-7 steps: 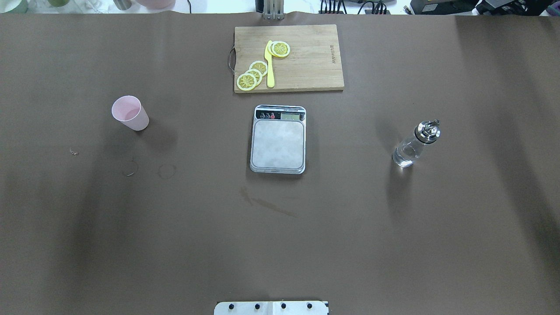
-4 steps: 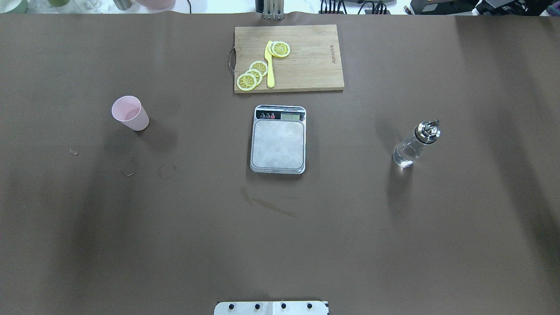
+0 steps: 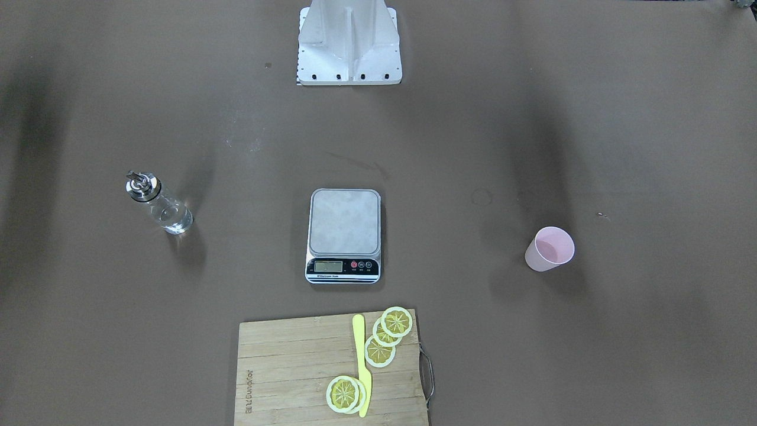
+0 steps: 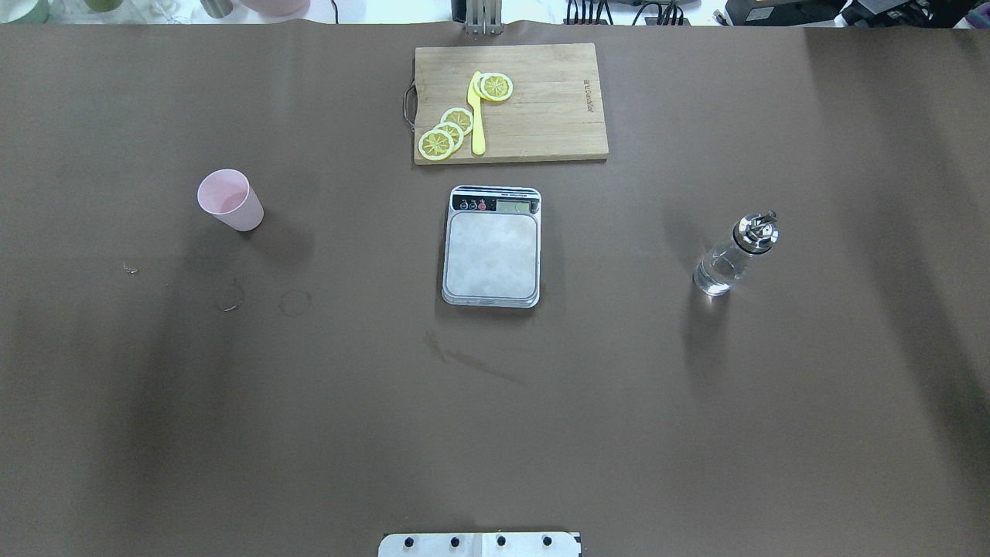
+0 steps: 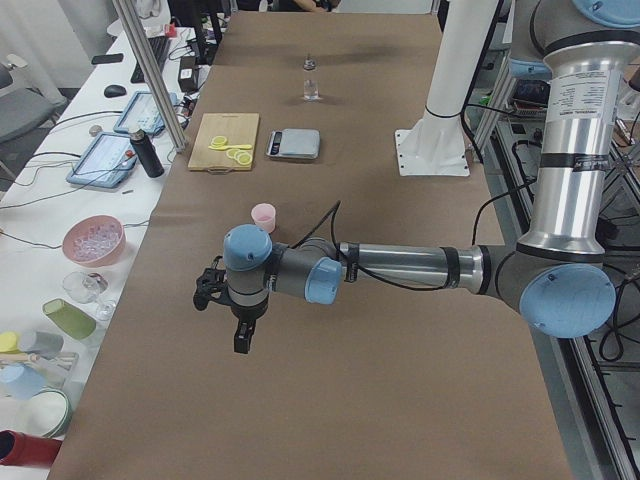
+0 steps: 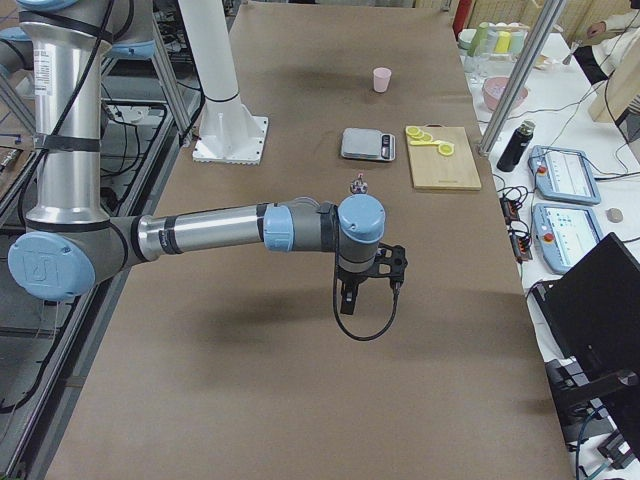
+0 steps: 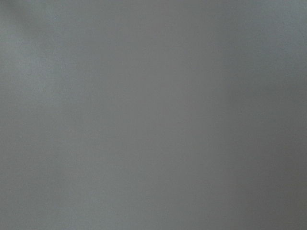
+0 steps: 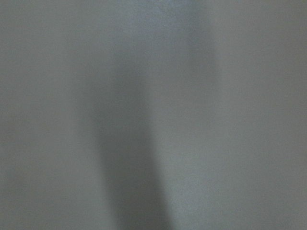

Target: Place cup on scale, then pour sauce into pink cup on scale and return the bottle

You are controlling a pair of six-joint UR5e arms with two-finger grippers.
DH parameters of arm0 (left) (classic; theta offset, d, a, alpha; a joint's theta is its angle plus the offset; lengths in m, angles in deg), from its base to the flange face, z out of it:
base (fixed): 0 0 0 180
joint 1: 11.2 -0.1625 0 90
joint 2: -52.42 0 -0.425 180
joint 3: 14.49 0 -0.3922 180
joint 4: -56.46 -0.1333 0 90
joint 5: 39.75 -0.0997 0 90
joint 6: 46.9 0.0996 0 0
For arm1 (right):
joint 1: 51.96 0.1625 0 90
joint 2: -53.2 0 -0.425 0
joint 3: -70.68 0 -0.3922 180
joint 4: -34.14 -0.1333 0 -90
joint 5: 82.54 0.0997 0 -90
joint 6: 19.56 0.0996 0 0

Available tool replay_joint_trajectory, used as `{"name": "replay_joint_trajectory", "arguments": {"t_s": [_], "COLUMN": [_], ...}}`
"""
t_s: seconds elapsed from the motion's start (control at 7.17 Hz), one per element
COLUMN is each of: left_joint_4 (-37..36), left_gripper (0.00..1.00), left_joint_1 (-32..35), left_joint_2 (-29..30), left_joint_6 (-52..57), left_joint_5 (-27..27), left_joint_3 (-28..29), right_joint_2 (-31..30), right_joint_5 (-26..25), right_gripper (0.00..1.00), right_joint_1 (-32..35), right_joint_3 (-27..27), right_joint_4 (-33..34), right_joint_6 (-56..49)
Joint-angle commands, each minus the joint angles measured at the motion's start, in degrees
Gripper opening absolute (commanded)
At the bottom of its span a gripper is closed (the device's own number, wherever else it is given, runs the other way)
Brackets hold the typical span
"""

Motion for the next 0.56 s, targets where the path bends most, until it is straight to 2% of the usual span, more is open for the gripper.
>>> {"name": "replay_joint_trajectory", "arguments": {"t_s": [0.0, 0.42], "left_joint_4": [0.05, -0.13], "left_gripper": [0.99, 0.99], "left_joint_1": [-0.09, -0.18], "left_joint_2": [0.03, -0.06], "left_joint_6": [0.05, 0.05], "left_joint_5": [-0.08, -0.08], "left_joint_3": [-0.05, 0.22], "right_joint_2": [0.58, 1.72], "right_joint_5": [-0.02, -0.37], "right_gripper": [1.0, 1.0], "right_joint_1": [-0.04, -0.56], "right_joint_3": [-0.01, 0.08], "right_joint_4": [0.02, 0.29], "right_joint_6": [0.3, 0.48]}}
